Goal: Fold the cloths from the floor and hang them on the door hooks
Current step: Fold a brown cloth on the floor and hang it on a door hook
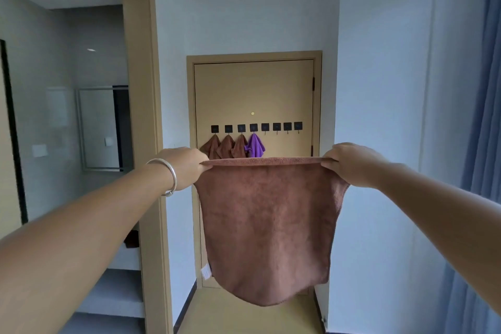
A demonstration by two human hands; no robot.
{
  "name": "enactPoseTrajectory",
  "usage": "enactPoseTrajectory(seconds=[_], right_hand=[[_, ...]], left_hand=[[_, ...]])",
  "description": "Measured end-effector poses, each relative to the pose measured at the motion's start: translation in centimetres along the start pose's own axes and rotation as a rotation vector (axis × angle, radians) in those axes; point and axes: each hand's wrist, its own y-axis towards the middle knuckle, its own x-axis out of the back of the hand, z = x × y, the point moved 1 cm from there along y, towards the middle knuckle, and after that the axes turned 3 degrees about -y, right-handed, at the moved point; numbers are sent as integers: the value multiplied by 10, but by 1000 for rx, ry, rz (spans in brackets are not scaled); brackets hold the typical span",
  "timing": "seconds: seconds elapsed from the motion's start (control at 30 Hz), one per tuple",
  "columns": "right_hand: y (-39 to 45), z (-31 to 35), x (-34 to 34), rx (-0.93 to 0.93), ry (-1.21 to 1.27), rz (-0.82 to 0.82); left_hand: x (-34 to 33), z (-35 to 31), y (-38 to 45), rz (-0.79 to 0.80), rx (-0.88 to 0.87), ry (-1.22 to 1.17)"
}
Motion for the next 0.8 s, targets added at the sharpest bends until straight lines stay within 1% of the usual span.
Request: enactPoseTrajectory(seconds=[0.2, 0.37, 0.7, 0.8], right_hand=[[69, -14, -71, 18, 21, 52], [135, -23, -116, -19, 32, 69], [289, -32, -165, -129, -17, 45], [316, -32, -195, -123, -24, 91]], left_hand=[[-65, 15, 79, 45, -22, 12], [-112, 31, 155, 1, -75, 31], [-174, 85, 328, -88, -149, -6], [-207, 93, 355, -35, -177, 4]])
